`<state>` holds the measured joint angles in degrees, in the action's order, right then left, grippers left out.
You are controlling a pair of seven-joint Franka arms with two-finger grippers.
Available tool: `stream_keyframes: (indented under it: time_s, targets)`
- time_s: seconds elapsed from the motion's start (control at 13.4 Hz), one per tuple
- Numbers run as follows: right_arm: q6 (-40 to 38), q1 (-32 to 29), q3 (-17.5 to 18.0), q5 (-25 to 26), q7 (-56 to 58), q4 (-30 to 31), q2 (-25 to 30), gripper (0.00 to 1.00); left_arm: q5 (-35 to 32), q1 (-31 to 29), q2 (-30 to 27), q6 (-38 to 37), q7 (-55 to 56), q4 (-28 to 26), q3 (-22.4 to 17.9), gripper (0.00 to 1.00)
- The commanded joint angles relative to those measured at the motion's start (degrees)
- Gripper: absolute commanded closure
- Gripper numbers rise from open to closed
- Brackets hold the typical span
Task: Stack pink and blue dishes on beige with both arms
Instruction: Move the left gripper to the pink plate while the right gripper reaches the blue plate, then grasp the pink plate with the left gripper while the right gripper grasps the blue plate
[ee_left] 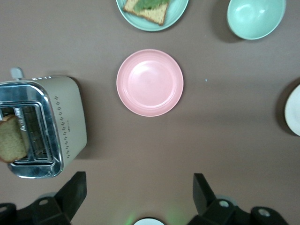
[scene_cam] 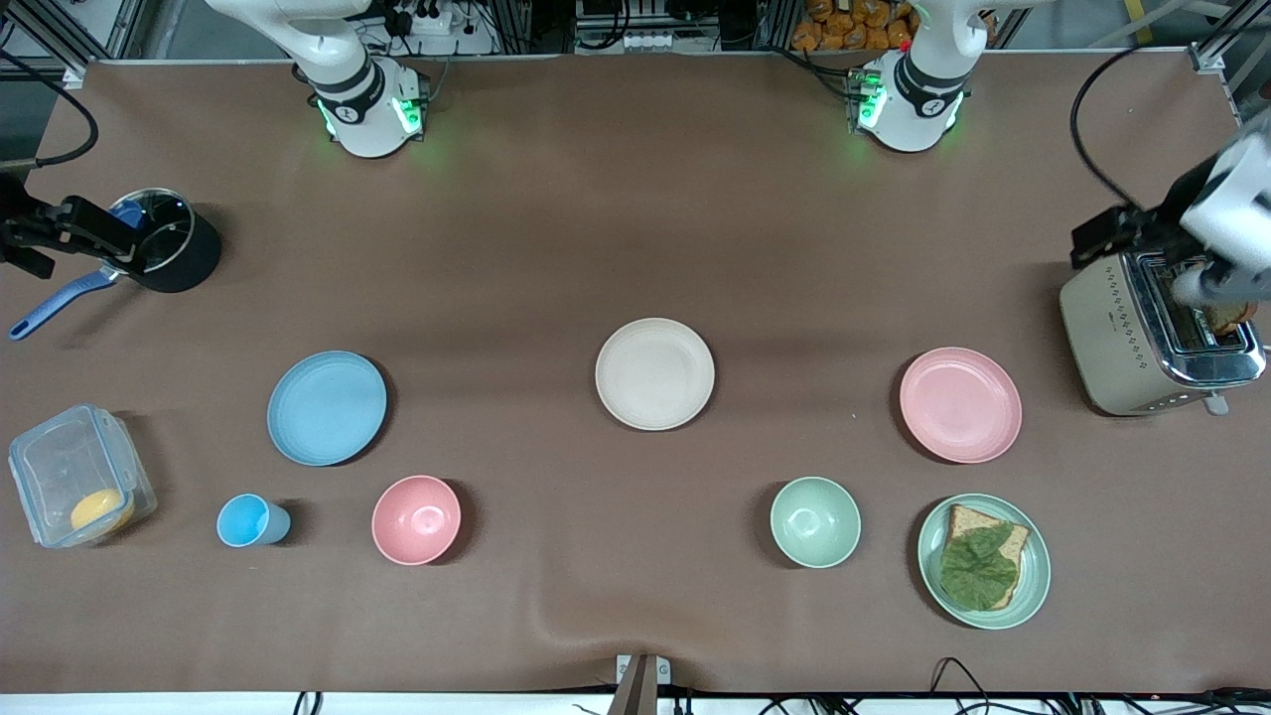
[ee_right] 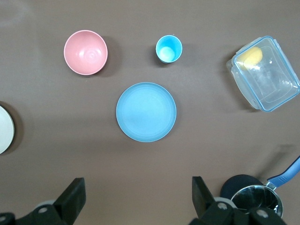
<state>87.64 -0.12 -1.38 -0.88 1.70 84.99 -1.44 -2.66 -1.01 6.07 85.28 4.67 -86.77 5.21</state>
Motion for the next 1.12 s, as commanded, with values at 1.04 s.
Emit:
stream_keyframes:
  time_s: [1.04]
  targets:
    - [1.91, -4.97, 0.06, 0.09, 5.68, -0.09, -23.78, 0.00, -1.56, -10.59, 18.09, 57.55, -0.54, -32.68, -0.73, 0.00]
